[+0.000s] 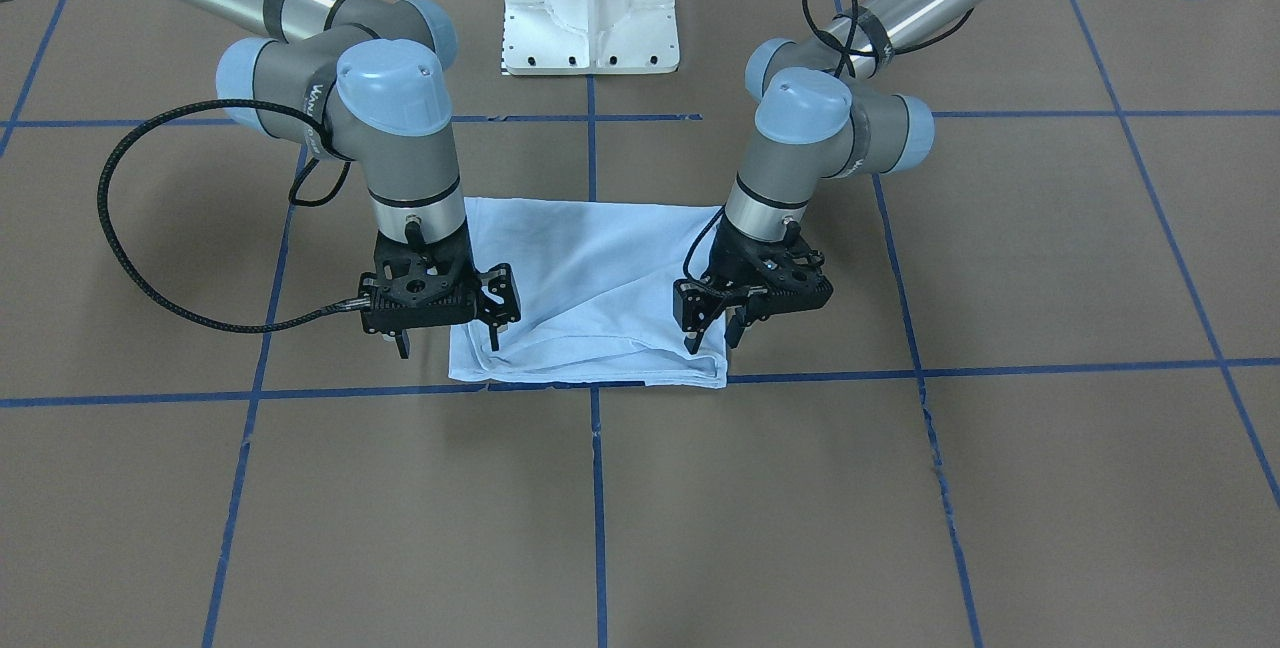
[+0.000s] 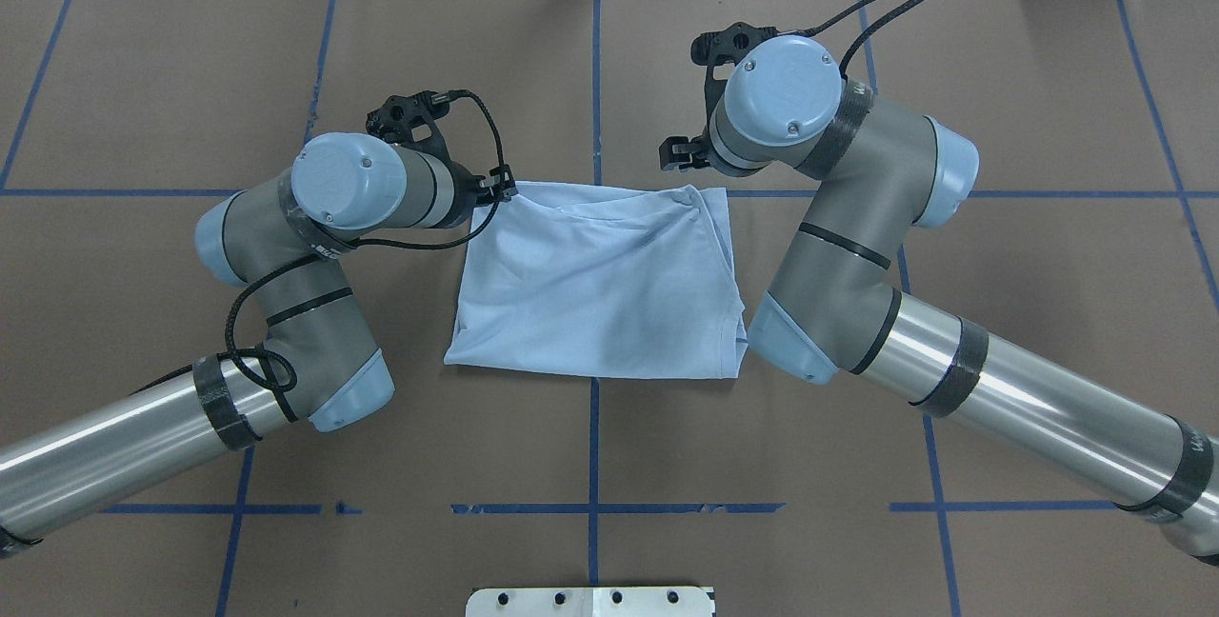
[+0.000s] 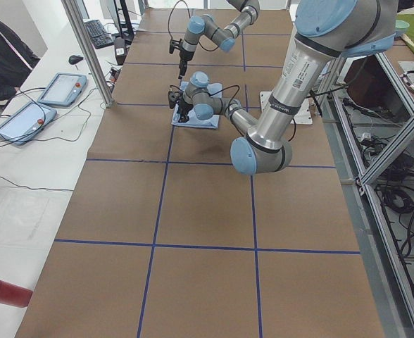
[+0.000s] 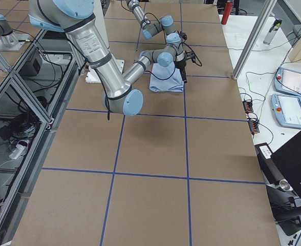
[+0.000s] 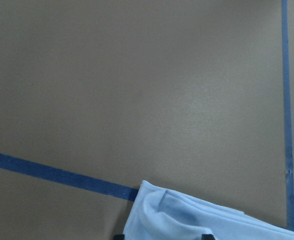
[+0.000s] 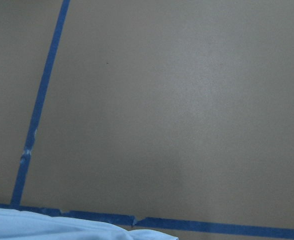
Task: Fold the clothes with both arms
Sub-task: 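Release the shirt and lift both grippers above the folded edge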
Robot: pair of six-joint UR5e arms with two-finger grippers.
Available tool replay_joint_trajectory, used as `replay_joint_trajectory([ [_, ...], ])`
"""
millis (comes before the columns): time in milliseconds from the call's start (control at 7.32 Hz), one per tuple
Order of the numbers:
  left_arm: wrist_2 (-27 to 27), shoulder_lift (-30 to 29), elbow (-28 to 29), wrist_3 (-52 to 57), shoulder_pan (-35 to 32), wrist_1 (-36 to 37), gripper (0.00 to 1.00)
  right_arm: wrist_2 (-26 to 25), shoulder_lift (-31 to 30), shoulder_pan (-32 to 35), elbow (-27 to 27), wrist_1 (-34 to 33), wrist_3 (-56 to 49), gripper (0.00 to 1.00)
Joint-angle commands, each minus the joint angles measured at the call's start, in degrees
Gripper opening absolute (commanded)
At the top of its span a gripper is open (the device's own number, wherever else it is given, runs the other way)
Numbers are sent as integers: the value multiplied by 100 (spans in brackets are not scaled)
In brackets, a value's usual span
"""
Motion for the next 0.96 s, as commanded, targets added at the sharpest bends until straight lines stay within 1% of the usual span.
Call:
replay_joint_trajectory([
  [0,0,-136,203,-30,-1,-13,60,-9,-19,-12,9,3,7,100],
  [137,0,-171,265,-30,-1,-39,60,-9,-19,-12,1,3,7,100],
  [273,9,-180,309,-21,-1,-48,47,-9,-28,-12,1,3,7,100],
  [410,9,-180,310,-4,-1,-48,3,-18,-28,-21,1,3,7,100],
  [547,9,-180,310,31,-1,-40,0,-9,-19,-21,1,3,7,100],
  [820,9,-137,310,93,-175,-4,0,-18,-19,-21,1,3,7,100],
])
